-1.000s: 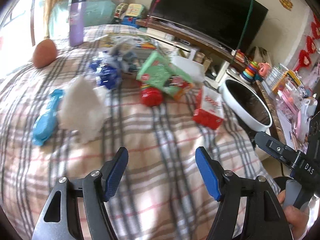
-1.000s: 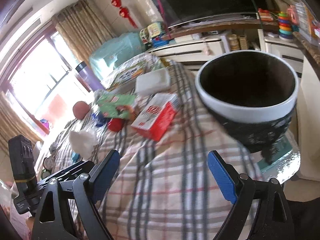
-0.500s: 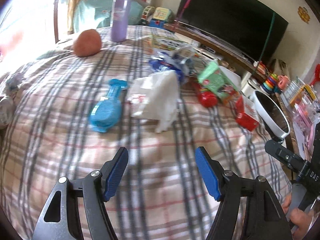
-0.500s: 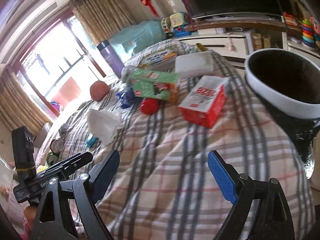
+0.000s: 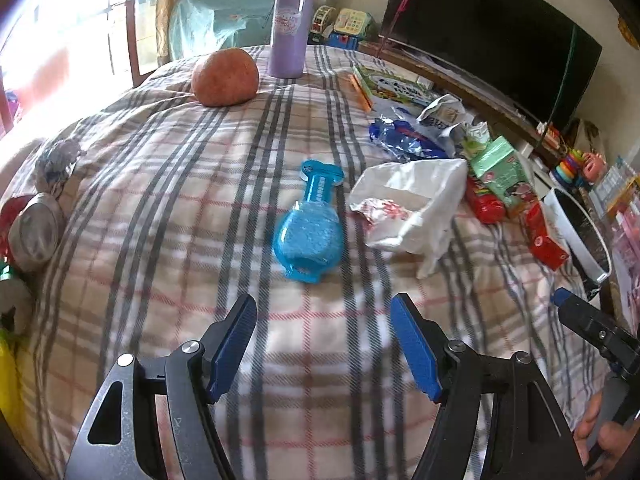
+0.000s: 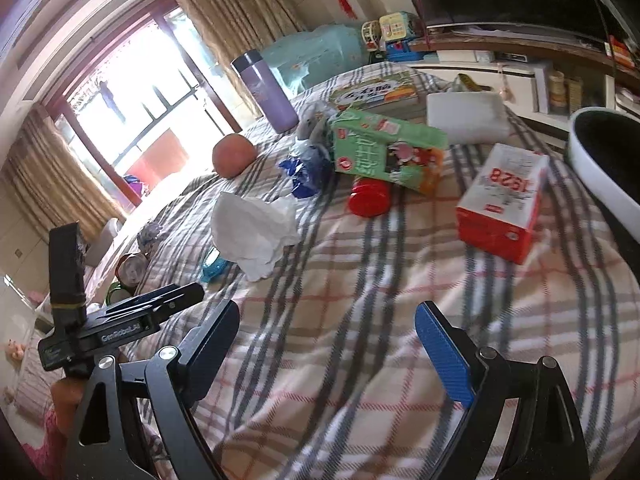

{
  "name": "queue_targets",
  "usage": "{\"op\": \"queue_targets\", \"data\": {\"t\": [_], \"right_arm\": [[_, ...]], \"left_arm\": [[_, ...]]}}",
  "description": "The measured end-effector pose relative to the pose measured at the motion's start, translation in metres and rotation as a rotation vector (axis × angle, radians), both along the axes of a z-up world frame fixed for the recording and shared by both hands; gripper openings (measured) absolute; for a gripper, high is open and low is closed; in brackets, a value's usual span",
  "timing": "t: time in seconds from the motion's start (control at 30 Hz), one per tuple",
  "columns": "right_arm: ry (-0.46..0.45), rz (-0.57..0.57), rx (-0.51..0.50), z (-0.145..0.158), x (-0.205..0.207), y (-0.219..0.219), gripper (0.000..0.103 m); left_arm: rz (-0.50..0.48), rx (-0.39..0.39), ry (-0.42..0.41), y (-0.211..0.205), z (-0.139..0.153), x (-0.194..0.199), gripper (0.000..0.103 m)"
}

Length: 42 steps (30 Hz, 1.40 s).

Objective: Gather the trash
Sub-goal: 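Move both open tools back toward the bed, then grasp the blue plastic item with the left tool while the right tool grasps the white tissue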

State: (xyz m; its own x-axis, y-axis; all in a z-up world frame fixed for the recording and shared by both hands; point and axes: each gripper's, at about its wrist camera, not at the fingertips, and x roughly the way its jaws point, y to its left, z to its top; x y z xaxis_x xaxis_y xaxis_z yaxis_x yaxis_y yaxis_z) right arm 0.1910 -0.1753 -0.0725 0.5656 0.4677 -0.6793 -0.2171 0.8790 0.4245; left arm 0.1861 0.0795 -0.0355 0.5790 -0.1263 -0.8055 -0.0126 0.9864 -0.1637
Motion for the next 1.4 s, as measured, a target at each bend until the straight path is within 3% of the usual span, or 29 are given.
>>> {"op": "queue_targets", "data": {"t": [0.2, 0.47, 0.53, 0.57, 0.6, 0.97, 1.1, 1.17, 1.2, 1.4], "right_arm": [[-0.007, 0.029, -0.009, 0.0, 0.011, 0.014, 0.091], [-0.011, 0.066, -0.01, -0.002, 0.029, 0.03, 0.09], [-0.012, 0.072, -0.011, -0.002, 0.033, 0.033, 0.09], [-0.013, 0.076, -0.012, -0.002, 0.034, 0.036, 0.09], [-0.015, 0.079, -0.012, -0.003, 0.035, 0.037, 0.09], [-0.023, 0.145, -0.014, -0.009, 0.061, 0.074, 0.09], [-0.024, 0.164, -0.03, -0.013, 0.073, 0.086, 0.09], [-0.018, 0.178, -0.034, -0.016, 0.078, 0.09, 0.081], [-0.015, 0.182, -0.036, -0.017, 0.078, 0.091, 0.063], [-0.047, 0.187, -0.047, -0.011, 0.067, 0.086, 0.047]], "left_arm": [[-0.038, 0.076, 0.016, -0.005, -0.012, 0.032, 0.069], [-0.043, 0.092, 0.02, -0.002, -0.027, 0.059, 0.067], [-0.051, 0.095, 0.009, -0.002, -0.03, 0.063, 0.062], [-0.059, 0.101, 0.002, -0.003, -0.031, 0.064, 0.048], [-0.066, 0.103, 0.0, -0.004, -0.032, 0.065, 0.046], [-0.007, 0.016, -0.012, 0.023, -0.026, 0.042, 0.045], [0.004, 0.023, -0.011, 0.022, -0.028, 0.039, 0.045], [0.005, 0.023, -0.011, 0.021, -0.027, 0.039, 0.045], [0.005, 0.018, -0.01, 0.02, -0.027, 0.039, 0.045], [-0.009, 0.008, -0.018, 0.012, -0.023, 0.032, 0.045]]}}
